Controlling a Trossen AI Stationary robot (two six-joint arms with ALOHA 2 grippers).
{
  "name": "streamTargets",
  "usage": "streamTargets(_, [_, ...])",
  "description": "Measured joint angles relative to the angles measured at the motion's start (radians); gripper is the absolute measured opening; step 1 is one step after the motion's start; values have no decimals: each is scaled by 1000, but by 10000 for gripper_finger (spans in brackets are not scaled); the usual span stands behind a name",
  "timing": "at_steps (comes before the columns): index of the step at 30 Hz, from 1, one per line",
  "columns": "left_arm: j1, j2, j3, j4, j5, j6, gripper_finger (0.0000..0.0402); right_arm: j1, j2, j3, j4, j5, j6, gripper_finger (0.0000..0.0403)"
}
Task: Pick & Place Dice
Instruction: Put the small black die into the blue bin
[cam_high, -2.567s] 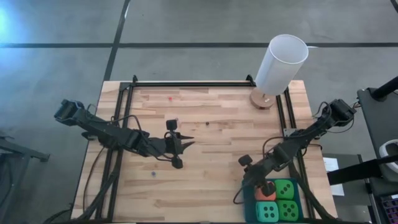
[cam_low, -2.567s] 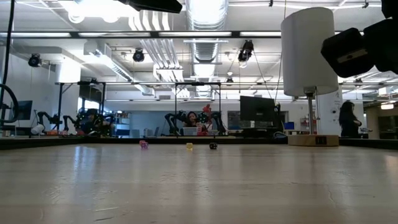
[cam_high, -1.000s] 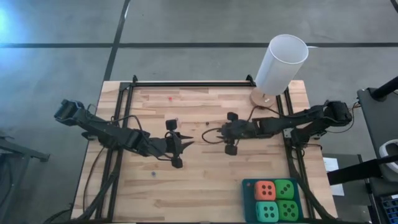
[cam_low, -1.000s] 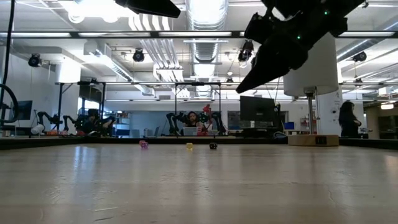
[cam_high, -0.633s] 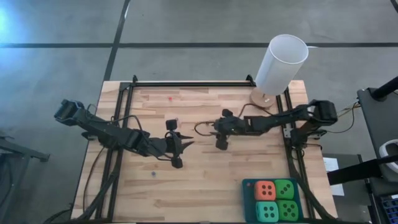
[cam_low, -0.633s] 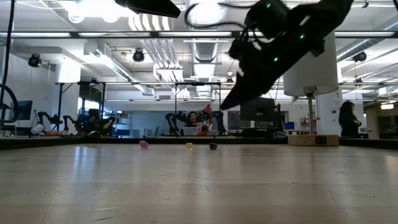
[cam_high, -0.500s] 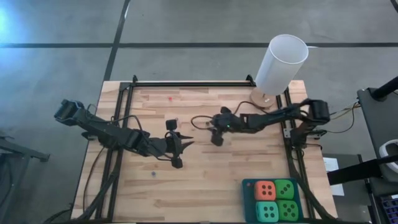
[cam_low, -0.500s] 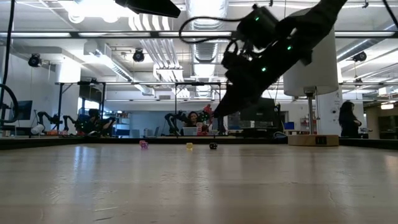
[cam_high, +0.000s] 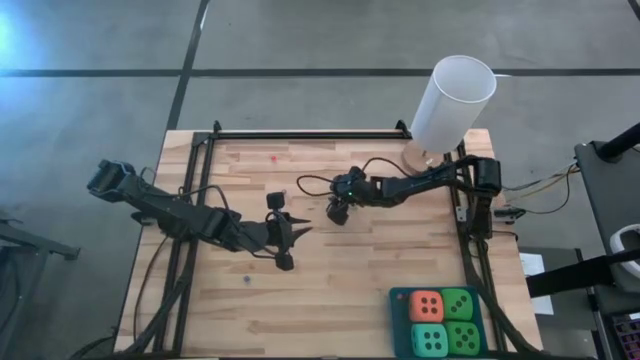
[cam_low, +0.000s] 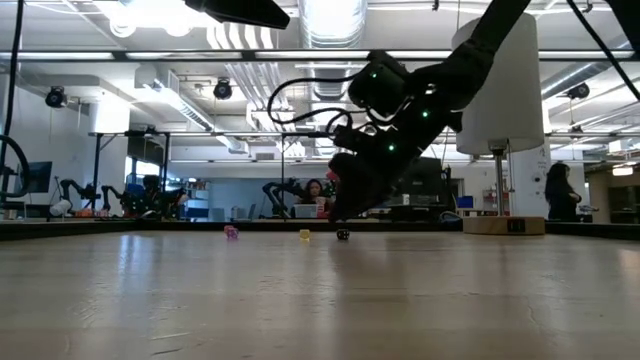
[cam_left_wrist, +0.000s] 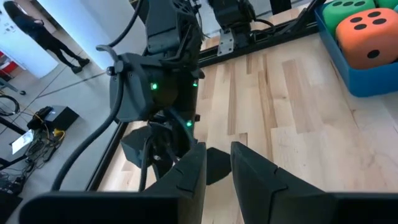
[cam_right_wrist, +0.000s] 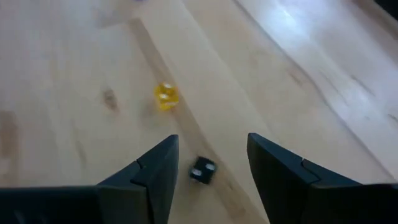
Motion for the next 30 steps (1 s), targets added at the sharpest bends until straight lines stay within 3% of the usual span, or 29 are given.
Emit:
streamTargets(21, [0, 0, -1, -3, 0, -8, 78, -4, 87, 24, 4, 25, 6, 176])
streamTargets(30, [0, 0, 0, -3, 0, -8, 78, -4, 96, 40, -13, -6, 15, 108])
